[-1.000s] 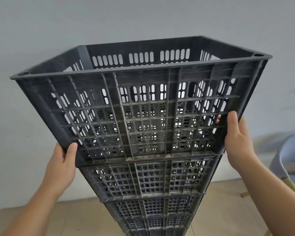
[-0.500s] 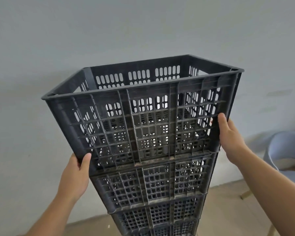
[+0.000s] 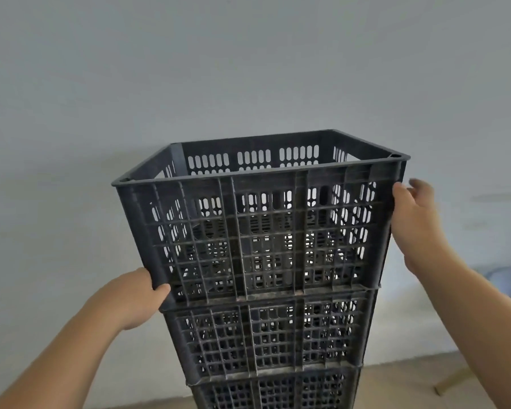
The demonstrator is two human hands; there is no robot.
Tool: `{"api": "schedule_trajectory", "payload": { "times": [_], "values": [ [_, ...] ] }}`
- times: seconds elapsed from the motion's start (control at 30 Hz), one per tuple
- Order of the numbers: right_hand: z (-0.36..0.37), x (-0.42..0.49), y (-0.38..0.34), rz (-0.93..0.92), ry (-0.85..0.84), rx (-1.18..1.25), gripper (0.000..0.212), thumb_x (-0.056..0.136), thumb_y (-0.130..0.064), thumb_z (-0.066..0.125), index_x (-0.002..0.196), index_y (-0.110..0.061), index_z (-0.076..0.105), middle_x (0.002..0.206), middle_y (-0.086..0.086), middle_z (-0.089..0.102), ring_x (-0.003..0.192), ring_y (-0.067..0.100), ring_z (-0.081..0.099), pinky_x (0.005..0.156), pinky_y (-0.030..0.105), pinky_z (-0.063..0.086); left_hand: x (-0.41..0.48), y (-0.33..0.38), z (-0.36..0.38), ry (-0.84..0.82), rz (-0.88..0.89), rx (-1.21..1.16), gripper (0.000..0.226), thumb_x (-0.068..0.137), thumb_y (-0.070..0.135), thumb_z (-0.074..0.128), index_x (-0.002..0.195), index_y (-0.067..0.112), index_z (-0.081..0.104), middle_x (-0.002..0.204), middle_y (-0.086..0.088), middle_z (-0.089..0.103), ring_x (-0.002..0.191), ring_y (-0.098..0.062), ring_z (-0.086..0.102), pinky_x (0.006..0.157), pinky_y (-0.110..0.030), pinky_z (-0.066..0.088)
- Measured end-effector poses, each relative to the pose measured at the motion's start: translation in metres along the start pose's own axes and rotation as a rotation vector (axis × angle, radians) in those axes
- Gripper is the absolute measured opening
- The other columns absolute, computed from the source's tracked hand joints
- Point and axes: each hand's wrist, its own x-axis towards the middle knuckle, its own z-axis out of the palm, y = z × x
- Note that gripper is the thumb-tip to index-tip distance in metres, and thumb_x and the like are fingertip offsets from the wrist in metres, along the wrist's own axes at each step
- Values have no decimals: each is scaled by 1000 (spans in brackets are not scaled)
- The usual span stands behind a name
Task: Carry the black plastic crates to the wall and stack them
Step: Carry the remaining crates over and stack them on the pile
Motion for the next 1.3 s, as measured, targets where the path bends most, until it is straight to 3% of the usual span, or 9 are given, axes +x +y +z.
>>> {"api": "schedule_trajectory", "payload": {
  "times": [0.1,0.27,0.43,0.57,0.63,0.73,0.87,1.03,1.3],
  "values": [
    [-4,-7,-35,-243,131,-52,49,103,-38,42,150,-23,38,152,-10,36,114,-10,45,99,28,31,-15,17,-26,39,92,92,40,103,51,37,95,18,59,91,4,69,83,-16,65,75,-32,51],
    [16,-13,-83,-499,-66,-224,43,105,-41,37,146,-29,44,151,-13,42,128,13,48,101,34,35,-55,70,-79,98,344,-101,25,102,48,43,103,37,65,85,12,75,77,-8,70,75,-34,58],
    [48,-3,-122,-693,-356,-623,53,109,-41,24,157,-20,35,162,2,38,149,20,32,122,40,22,-55,116,-128,533,535,-279,24,104,36,44,108,38,68,65,13,67,50,-2,60,50,-21,40],
    [71,17,-140,-711,-453,-824,56,110,-42,19,160,-19,30,166,5,32,156,21,19,127,41,10,-24,148,-150,655,588,-241,33,106,33,41,133,26,59,107,12,68,87,3,60,81,-32,52],
    [80,24,-145,-715,-532,-967,49,112,-35,18,151,-15,40,154,7,47,149,29,34,124,48,22,-4,162,-156,601,565,-126,43,107,38,36,144,22,52,134,2,62,119,-15,56,102,-42,46],
    [92,33,-141,-698,-660,-1173,42,112,-22,19,148,-14,39,143,13,54,140,38,45,115,55,36,21,180,-157,448,456,-33,56,107,52,25,146,20,48,144,-3,57,127,-24,55,106,-48,43],
    [101,42,-124,-645,-845,-1262,53,112,-20,16,164,-21,7,167,12,28,152,34,30,124,49,23,37,188,-148,241,364,-33,67,105,60,13,152,25,45,156,-3,48,138,-26,48,114,-46,36],
    [103,48,-124,-637,-972,-1250,53,113,-20,14,165,-28,2,171,3,14,156,26,19,124,42,15,45,190,-152,12,464,209,49,111,24,27,160,26,26,164,-3,34,146,-30,38,117,-44,33],
    [113,55,-117,-739,-971,-1356,42,111,-9,31,153,-8,38,160,12,38,144,32,41,119,42,32,54,189,-146,31,437,222,43,110,27,24,152,26,36,158,-1,42,139,-27,43,112,-43,39]
  ]
}}
